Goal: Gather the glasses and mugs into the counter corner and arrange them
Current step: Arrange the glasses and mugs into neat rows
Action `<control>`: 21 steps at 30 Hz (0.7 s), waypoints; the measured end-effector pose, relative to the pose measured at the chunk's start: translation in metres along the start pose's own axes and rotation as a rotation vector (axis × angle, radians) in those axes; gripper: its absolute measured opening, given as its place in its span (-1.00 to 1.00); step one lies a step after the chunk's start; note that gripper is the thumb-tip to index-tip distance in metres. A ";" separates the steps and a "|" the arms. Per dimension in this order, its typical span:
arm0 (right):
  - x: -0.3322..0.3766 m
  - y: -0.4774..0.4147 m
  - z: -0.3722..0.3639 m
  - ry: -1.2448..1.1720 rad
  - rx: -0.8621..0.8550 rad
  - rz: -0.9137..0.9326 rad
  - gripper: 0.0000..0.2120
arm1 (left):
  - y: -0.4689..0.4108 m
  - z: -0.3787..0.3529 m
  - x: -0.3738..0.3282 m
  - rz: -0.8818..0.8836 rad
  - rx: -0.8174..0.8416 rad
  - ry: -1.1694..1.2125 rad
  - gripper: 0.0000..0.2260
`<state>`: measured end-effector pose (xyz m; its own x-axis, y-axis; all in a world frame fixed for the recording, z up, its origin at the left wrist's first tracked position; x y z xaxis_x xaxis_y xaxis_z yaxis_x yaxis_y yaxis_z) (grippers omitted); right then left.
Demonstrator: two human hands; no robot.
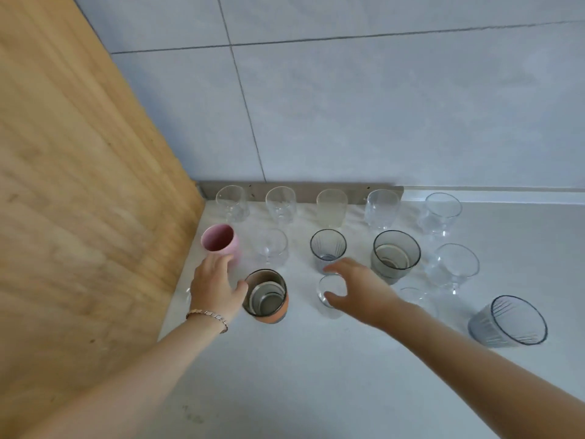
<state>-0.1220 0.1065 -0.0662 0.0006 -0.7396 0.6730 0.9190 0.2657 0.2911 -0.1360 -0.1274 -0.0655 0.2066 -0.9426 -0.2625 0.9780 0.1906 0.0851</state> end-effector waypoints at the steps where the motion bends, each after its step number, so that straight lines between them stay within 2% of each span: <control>1: 0.013 -0.005 -0.017 0.020 0.013 0.004 -0.43 | 0.002 0.001 0.013 0.008 0.020 -0.028 -0.63; 5: 0.045 -0.035 -0.081 0.028 0.056 -0.074 -0.02 | 0.006 -0.022 0.049 -0.059 0.212 -0.205 -0.24; 7: 0.050 -0.048 -0.107 -0.004 0.064 -0.151 0.07 | 0.005 -0.033 0.063 -0.068 0.277 -0.252 -0.19; 11: 0.053 -0.056 -0.123 0.039 -0.039 -0.209 -0.02 | 0.000 -0.049 0.084 -0.036 0.376 -0.203 -0.23; 17: 0.054 -0.031 -0.140 0.101 0.026 -0.152 -0.05 | -0.003 -0.058 0.096 -0.095 0.405 -0.323 -0.28; 21: 0.050 -0.016 -0.148 -0.014 -0.007 -0.167 -0.01 | 0.007 -0.058 0.119 0.106 0.459 -0.218 -0.29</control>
<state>-0.0788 -0.0264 -0.1379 -0.1581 -0.7646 0.6247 0.9086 0.1350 0.3953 -0.1030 -0.2224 -0.1523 0.2448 -0.9692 -0.0276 0.8278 0.1942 0.5263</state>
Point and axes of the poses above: each hand's wrist, its own y-axis away from the middle knuckle, its own z-axis out of the back of the hand, x = y × z, the point moved 10 cm from there along -y, towards the middle knuckle, and after that the axes turned 9 degrees about -y, right-handed, at the moved point
